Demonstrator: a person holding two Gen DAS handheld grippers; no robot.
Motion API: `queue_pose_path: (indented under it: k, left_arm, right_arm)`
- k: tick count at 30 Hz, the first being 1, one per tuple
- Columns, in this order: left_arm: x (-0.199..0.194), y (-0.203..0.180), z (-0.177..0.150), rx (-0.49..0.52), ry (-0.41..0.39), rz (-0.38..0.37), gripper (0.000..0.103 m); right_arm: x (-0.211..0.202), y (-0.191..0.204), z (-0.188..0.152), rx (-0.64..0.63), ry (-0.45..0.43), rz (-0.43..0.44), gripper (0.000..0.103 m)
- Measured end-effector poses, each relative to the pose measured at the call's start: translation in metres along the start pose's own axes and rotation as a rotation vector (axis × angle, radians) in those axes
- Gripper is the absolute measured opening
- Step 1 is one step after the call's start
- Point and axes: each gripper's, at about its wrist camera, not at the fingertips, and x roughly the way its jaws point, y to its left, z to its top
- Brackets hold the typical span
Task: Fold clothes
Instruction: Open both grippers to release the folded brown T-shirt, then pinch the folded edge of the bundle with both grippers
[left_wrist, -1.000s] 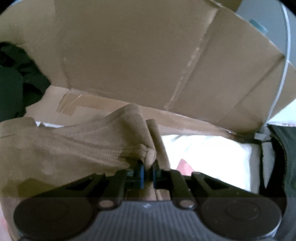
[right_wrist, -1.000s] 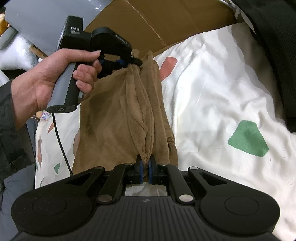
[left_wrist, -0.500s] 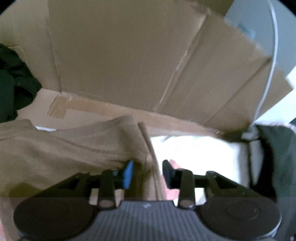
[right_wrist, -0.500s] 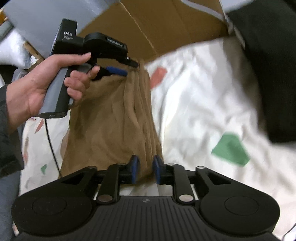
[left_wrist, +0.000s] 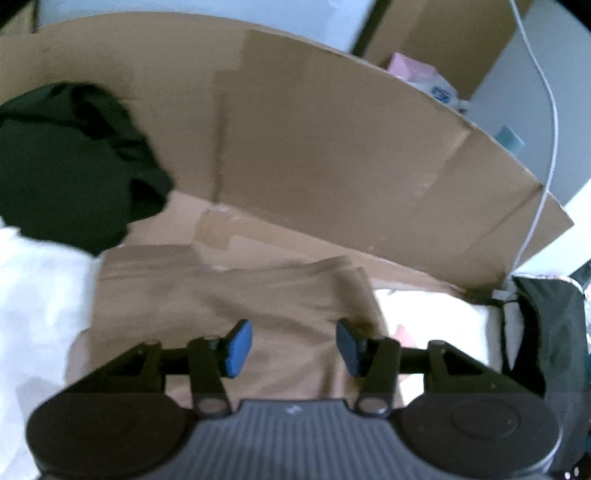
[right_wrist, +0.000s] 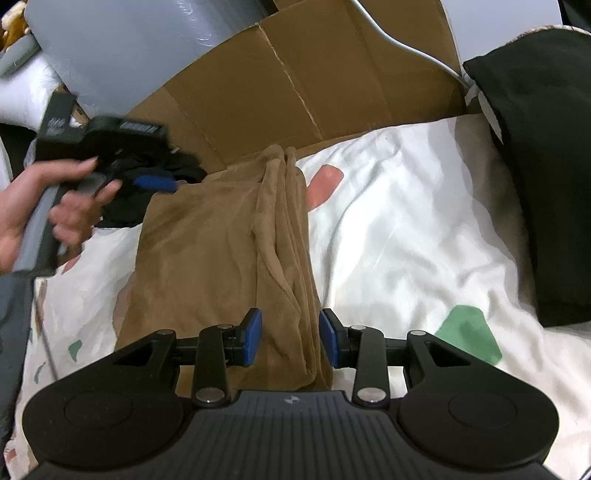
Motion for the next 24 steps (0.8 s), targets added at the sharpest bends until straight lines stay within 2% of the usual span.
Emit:
queue_pose_path:
  k: [5,17,24]
  left_arm:
    - [-0.020,0.035,-0.007,-0.040,-0.028,0.004,0.057]
    - [-0.039,0.102,-0.071,-0.139,0.060,-0.031,0.057]
    - [-0.053,0.126,-0.109,-0.150,0.125,-0.048,0.057]
  right_arm:
    - [0.007,0.001,0.009,0.017,-0.031,-0.003,0.038]
    - [0.033,0.035,0.015,-0.138,-0.078,-0.037,0.038]
    - [0.046,0.032,0.021,-0.124,-0.098,-0.044,0.038]
